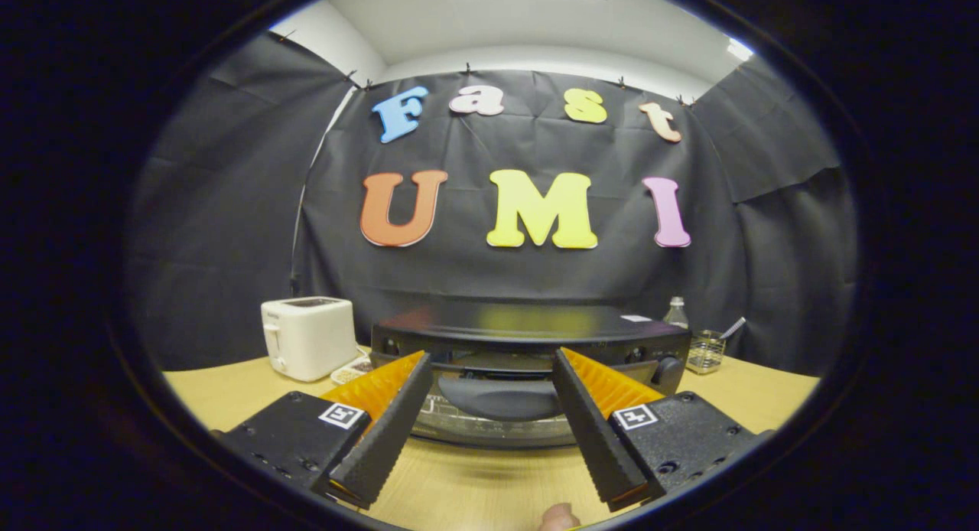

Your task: Open the toaster oven, put the food inside, and close the toaster oven door.

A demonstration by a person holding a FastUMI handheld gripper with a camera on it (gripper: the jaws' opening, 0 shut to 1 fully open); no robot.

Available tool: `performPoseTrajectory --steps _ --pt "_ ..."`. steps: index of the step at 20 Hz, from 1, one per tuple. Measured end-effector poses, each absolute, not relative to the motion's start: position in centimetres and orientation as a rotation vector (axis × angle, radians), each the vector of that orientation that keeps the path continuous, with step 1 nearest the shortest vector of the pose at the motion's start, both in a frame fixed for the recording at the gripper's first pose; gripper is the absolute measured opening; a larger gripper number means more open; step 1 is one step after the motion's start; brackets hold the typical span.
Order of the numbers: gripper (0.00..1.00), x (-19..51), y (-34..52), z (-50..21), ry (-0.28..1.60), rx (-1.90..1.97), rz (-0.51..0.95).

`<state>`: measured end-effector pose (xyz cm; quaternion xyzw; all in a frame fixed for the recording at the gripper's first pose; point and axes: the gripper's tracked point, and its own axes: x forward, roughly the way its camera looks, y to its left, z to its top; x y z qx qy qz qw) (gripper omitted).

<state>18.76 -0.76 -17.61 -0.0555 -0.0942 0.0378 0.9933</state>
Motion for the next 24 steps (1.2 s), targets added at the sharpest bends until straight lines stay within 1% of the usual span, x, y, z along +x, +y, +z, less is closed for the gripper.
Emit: performPoseTrajectory --steps 3,5,10,14,15,17,20,24 --pt "1.0 16.2 -1.5 -10.0 -0.283 -0.113 0.052" --pt "1.0 13.8 -1.4 -5.6 -0.314 -0.124 0.041" --pt "1.0 6.9 -0.5 3.4 -0.295 -0.094 0.025" --pt "1.0 1.4 -0.1 8.7 -0.302 -0.126 0.006" --pt "1.0 0.2 0.3 9.3 -0.298 -0.144 0.002" --pt "1.0 -1.3 1.3 8.4 -0.251 -0.196 0.015" --pt "1.0 -3.4 3.5 5.4 -0.172 -0.141 0.098" --pt "1.0 -4.4 1.5 4.1 -0.163 -0.084 0.06"
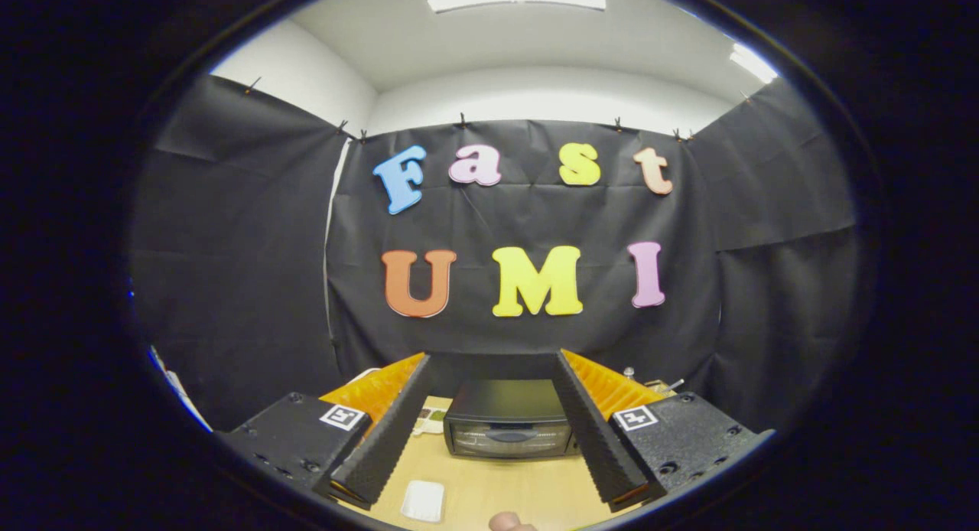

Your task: Open the toaster oven, put the food inside, and close the toaster oven door.

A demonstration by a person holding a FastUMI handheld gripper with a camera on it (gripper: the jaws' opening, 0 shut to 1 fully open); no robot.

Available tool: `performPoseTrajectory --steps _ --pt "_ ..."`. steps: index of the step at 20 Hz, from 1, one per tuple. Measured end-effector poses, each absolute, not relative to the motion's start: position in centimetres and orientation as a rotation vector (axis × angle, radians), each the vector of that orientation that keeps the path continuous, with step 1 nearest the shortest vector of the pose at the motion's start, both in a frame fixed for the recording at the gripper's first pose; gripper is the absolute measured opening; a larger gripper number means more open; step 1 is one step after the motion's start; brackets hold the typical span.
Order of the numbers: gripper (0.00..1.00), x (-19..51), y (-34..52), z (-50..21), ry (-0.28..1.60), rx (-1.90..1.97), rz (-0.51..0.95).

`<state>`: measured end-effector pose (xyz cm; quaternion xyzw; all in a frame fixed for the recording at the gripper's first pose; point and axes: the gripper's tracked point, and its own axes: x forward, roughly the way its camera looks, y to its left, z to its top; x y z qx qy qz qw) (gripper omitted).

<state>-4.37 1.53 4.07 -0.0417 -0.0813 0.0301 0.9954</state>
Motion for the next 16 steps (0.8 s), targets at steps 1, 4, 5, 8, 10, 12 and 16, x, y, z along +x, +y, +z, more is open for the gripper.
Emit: performPoseTrajectory --steps 1,4,5,8,10,12,16 --pt "1.0 -4.5 1.3 3.8 -0.166 -0.096 0.052" --pt "1.0 -4.7 1.1 2.4 -0.141 -0.077 0.064" --pt "1.0 -4.9 0.9 2.0 -0.133 -0.066 0.068" --pt "1.0 -5.2 -0.5 1.3 -0.141 -0.075 0.031" --pt "1.0 -5.3 -0.5 0.4 -0.131 -0.071 0.034" --pt "1.0 -5.8 -0.6 -0.6 -0.108 -0.052 0.05" --pt "1.0 -7.8 -1.2 -1.5 -0.109 -0.034 0.065"
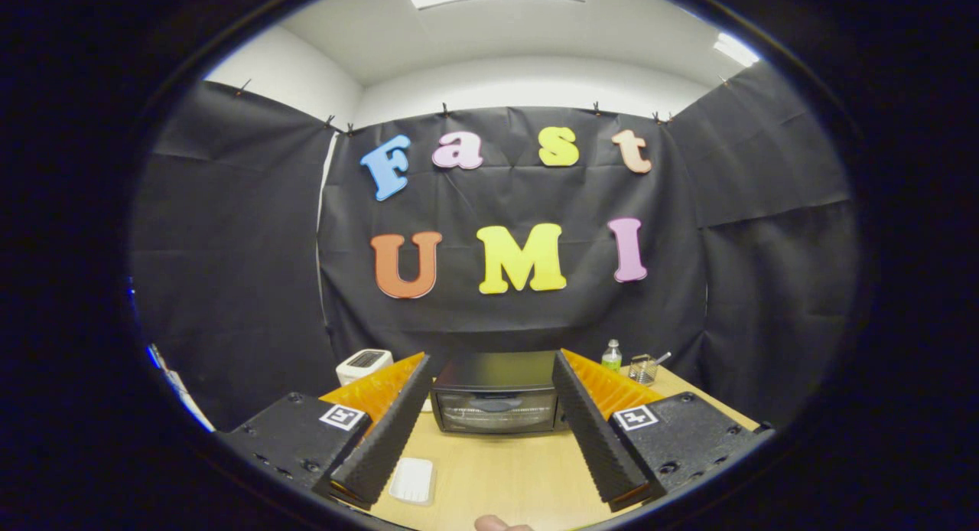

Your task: Open the toaster oven, put the food inside, and close the toaster oven door.

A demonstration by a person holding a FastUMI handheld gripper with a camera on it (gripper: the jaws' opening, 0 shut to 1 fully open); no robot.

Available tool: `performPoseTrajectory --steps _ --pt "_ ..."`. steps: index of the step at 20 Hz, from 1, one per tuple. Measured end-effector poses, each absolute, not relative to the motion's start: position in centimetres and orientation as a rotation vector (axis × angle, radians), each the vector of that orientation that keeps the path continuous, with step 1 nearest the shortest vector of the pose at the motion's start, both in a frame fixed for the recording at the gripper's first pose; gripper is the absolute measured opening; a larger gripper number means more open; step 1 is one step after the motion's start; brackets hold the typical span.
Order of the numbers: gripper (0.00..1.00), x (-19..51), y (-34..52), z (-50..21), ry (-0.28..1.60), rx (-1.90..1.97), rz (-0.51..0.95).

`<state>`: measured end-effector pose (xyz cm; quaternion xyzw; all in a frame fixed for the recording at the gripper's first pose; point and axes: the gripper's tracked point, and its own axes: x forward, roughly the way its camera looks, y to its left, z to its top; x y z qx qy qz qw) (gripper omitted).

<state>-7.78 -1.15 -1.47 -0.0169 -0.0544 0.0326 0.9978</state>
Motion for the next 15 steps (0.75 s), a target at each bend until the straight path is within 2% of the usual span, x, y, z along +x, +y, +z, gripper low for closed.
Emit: performPoseTrajectory --steps 15 --pt "1.0 -9.1 1.9 -3.0 -0.112 -0.105 0.113"
